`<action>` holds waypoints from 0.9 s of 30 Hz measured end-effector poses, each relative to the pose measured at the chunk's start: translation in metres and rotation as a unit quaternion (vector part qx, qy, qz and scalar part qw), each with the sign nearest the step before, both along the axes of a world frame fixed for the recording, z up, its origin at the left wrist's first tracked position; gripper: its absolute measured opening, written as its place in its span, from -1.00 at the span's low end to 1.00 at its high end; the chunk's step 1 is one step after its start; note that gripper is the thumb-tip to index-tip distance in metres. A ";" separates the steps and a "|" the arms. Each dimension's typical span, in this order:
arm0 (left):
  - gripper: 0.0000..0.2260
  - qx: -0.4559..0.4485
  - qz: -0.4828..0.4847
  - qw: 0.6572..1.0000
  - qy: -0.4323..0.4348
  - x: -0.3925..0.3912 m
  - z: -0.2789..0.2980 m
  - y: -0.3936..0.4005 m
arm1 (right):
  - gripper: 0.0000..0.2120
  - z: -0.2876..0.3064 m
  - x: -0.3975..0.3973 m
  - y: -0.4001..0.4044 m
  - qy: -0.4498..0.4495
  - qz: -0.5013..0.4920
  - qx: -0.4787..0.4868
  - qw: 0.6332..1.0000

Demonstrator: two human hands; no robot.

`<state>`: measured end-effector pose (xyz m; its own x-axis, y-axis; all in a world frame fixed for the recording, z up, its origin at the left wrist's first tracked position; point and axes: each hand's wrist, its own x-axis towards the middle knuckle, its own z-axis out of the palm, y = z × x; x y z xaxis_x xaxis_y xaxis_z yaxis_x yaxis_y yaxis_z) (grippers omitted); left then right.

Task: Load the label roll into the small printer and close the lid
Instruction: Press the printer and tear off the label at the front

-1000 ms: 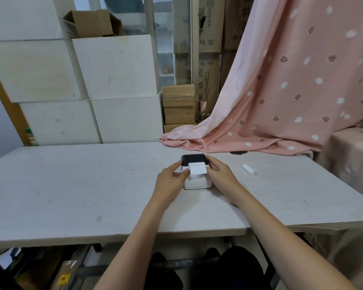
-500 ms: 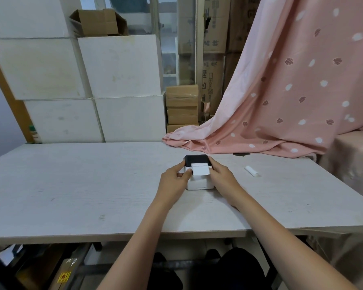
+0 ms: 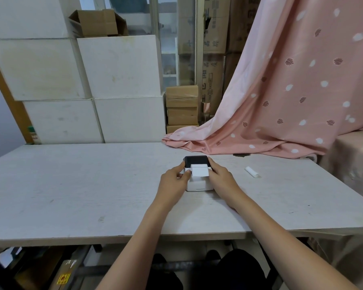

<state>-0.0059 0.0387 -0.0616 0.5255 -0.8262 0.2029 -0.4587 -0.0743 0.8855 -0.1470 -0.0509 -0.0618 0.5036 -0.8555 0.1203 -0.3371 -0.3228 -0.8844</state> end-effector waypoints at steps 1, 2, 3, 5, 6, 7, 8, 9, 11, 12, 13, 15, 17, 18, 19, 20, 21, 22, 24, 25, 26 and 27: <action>-0.58 -0.001 0.000 1.000 -0.001 0.000 0.000 0.000 | -0.53 0.000 0.000 0.000 -0.001 0.000 -0.003 1.000; -0.58 -0.001 0.000 1.000 -0.004 0.000 0.000 0.000 | -0.54 0.001 0.000 0.000 -0.002 0.001 -0.005 1.000; -0.58 -0.001 -0.001 1.000 -0.006 0.000 -0.001 0.000 | -0.55 0.001 0.000 0.000 -0.002 0.004 -0.009 1.000; -0.58 -0.001 -0.005 1.000 -0.009 0.000 -0.002 0.000 | -0.56 0.002 -0.001 0.000 0.002 0.008 -0.009 1.000; -0.58 -0.002 -0.007 1.000 -0.009 0.001 -0.002 0.000 | -0.57 0.002 -0.001 0.000 0.000 0.009 -0.004 1.000; -0.58 -0.002 -0.007 1.000 -0.009 0.001 -0.003 -0.001 | -0.58 0.002 -0.001 -0.001 -0.003 0.009 0.000 1.000; -0.58 -0.002 -0.007 1.000 -0.009 0.002 -0.003 -0.001 | -0.59 0.002 -0.002 -0.002 -0.008 0.011 0.005 1.000; -0.58 -0.001 -0.006 1.000 -0.009 0.002 -0.003 -0.001 | -0.60 0.002 -0.002 -0.002 -0.013 0.015 0.007 1.000; -0.57 0.000 -0.006 1.000 -0.011 0.002 -0.003 -0.001 | -0.58 0.002 -0.002 -0.003 -0.017 0.017 0.011 1.000; -0.57 0.000 -0.006 1.000 -0.012 0.001 -0.003 -0.001 | -0.57 0.002 -0.002 -0.003 -0.015 0.015 0.012 1.000; -0.57 0.001 -0.006 1.000 -0.012 0.001 -0.003 -0.001 | -0.55 0.001 -0.002 -0.003 -0.013 0.013 0.012 1.000; -0.58 0.001 -0.006 1.000 -0.011 0.002 -0.003 -0.001 | -0.52 0.001 -0.001 -0.002 -0.006 0.008 0.012 1.000; -0.58 -0.001 -0.006 1.000 -0.010 0.002 -0.004 -0.002 | -0.50 0.000 0.000 -0.002 0.000 0.004 0.007 1.000; -0.58 -0.002 -0.005 1.000 -0.010 0.001 -0.004 -0.002 | -0.49 -0.001 0.000 -0.002 0.001 0.004 0.006 1.000; -0.58 -0.003 -0.002 1.000 -0.008 0.001 -0.004 -0.002 | -0.49 -0.002 0.000 -0.002 0.001 0.003 0.006 1.000; -0.58 -0.004 0.002 1.000 -0.005 0.001 -0.004 -0.002 | -0.48 -0.002 0.000 -0.002 0.002 0.002 0.008 1.000; -0.58 -0.006 0.007 1.000 -0.001 0.000 -0.003 -0.001 | -0.47 -0.003 0.000 -0.003 0.003 0.000 0.009 1.000; -0.58 -0.008 0.011 1.000 0.002 0.000 -0.003 -0.001 | -0.46 -0.003 0.000 -0.003 0.004 -0.001 0.010 1.000; -0.59 -0.010 0.017 1.000 0.006 -0.001 -0.002 -0.001 | -0.46 -0.005 0.000 -0.003 0.004 -0.002 0.003 1.000; -0.59 -0.010 0.018 1.000 0.008 -0.002 -0.002 0.000 | -0.47 -0.005 0.000 -0.002 0.005 -0.003 -0.003 1.000; -0.59 -0.010 0.019 1.000 0.008 -0.002 -0.002 0.000 | -0.47 -0.005 0.001 -0.001 0.008 -0.004 -0.011 1.000; -0.59 -0.010 0.019 1.000 0.008 -0.002 -0.002 0.000 | -0.46 -0.005 0.001 0.000 0.012 -0.005 -0.019 1.000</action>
<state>-0.0080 0.0389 -0.0633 0.5598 -0.8014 0.2109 -0.4418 -0.0734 0.8941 -0.1460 -0.0511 -0.0664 0.4988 -0.8551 0.1415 -0.3613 -0.3535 -0.8628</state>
